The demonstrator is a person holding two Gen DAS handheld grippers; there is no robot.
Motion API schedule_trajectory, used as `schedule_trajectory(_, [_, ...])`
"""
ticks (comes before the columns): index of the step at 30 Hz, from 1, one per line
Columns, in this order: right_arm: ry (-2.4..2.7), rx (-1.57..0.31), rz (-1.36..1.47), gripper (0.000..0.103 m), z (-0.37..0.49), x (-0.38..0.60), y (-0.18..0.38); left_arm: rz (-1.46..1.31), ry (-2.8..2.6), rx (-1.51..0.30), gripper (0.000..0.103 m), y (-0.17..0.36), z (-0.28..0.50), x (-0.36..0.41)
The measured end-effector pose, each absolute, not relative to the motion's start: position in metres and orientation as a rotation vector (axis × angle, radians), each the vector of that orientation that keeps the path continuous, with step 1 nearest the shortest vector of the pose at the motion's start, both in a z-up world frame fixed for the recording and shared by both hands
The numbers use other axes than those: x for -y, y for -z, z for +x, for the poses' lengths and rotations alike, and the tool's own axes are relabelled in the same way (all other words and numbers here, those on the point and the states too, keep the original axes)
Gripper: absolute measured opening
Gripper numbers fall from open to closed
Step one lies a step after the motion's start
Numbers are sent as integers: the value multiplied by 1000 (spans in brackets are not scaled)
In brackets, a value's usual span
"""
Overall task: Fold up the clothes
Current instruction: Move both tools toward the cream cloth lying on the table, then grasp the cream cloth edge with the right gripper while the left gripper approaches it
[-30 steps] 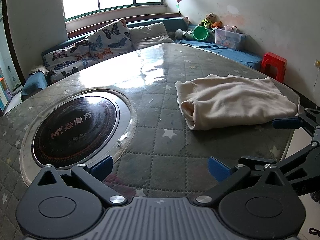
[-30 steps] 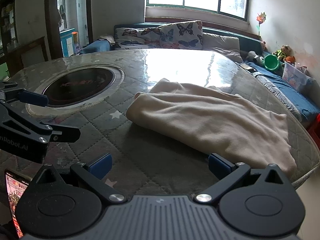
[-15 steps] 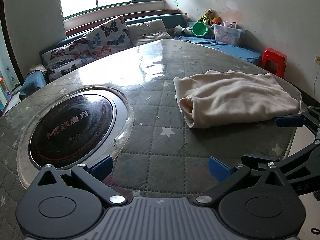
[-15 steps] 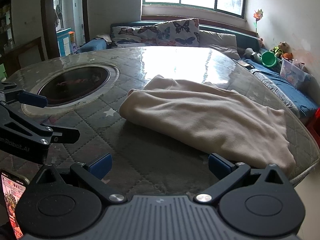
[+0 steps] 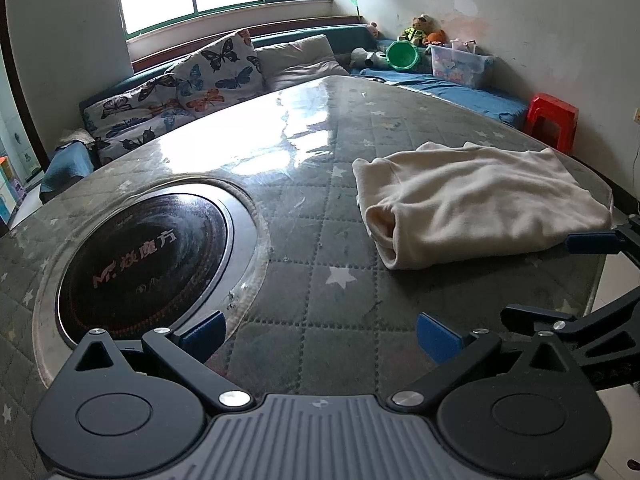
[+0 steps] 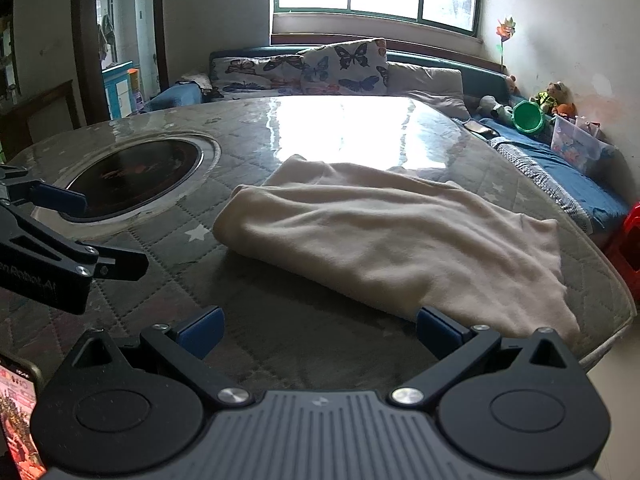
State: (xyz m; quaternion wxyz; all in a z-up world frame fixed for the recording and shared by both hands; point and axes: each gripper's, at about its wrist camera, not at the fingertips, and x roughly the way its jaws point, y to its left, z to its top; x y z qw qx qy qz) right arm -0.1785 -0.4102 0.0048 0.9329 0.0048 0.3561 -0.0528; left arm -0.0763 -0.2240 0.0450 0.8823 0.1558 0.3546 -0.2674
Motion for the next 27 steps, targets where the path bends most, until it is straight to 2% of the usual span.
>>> schedule_trajectory(14, [160,-698,5,102,-159,442,-13,332,552,-756,103,-46,-51,245])
schedule_trajectory(27, [234,-702,24,89,-105,495,-15,339,553,-791,103,-37,-35,258])
